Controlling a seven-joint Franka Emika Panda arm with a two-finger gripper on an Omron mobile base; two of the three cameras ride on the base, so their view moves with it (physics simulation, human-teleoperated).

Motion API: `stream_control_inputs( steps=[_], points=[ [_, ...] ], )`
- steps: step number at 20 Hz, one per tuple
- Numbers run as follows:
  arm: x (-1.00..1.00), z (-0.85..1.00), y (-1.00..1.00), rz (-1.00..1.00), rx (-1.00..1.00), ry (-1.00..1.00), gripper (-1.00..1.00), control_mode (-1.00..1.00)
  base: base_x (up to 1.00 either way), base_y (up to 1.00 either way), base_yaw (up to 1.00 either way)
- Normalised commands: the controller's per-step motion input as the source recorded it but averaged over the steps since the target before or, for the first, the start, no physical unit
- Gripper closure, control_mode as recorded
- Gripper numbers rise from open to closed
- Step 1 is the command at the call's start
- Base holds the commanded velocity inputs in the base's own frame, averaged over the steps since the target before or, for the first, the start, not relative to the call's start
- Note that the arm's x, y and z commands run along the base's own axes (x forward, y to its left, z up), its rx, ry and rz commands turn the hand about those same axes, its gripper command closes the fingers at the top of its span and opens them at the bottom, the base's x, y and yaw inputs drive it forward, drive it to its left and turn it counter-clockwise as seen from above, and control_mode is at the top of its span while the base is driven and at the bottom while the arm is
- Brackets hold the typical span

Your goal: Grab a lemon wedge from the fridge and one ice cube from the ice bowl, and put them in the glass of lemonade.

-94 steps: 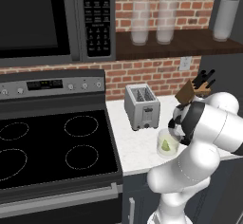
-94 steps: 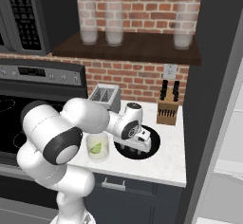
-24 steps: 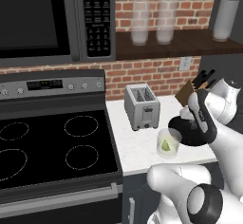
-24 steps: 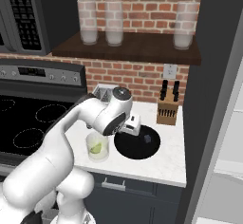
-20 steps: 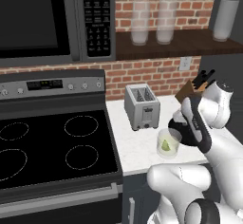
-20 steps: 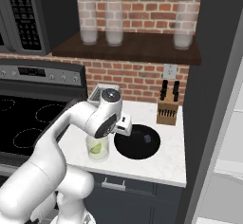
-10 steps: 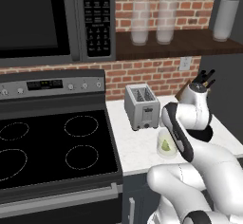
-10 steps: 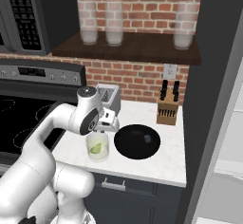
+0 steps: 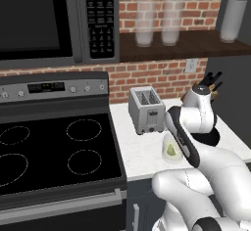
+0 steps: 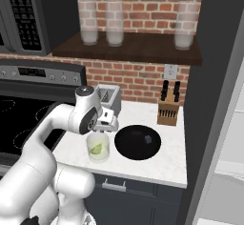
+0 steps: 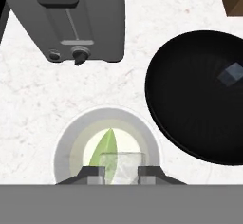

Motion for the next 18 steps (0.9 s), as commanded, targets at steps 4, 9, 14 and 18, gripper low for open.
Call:
stream_control_inputs(
  steps=[4,9,14,18],
  points=[
    [0.0,0.0,0.05,0.0,-0.01,0.0,1.0,-1.0,0.0,0.0,0.0],
    [0.0,0.0,0.04,0.0,0.0,0.0,1.0,-1.0,0.0,0.0,0.0],
    [0.0,-0.07,0.05,0.0,0.0,0.0,1.0,-1.0,0.0,0.0,0.0],
    [0.0,-0.09,0.09,0.0,-0.02,0.06,1.0,-1.0,0.0,0.0,0.0]
  ],
)
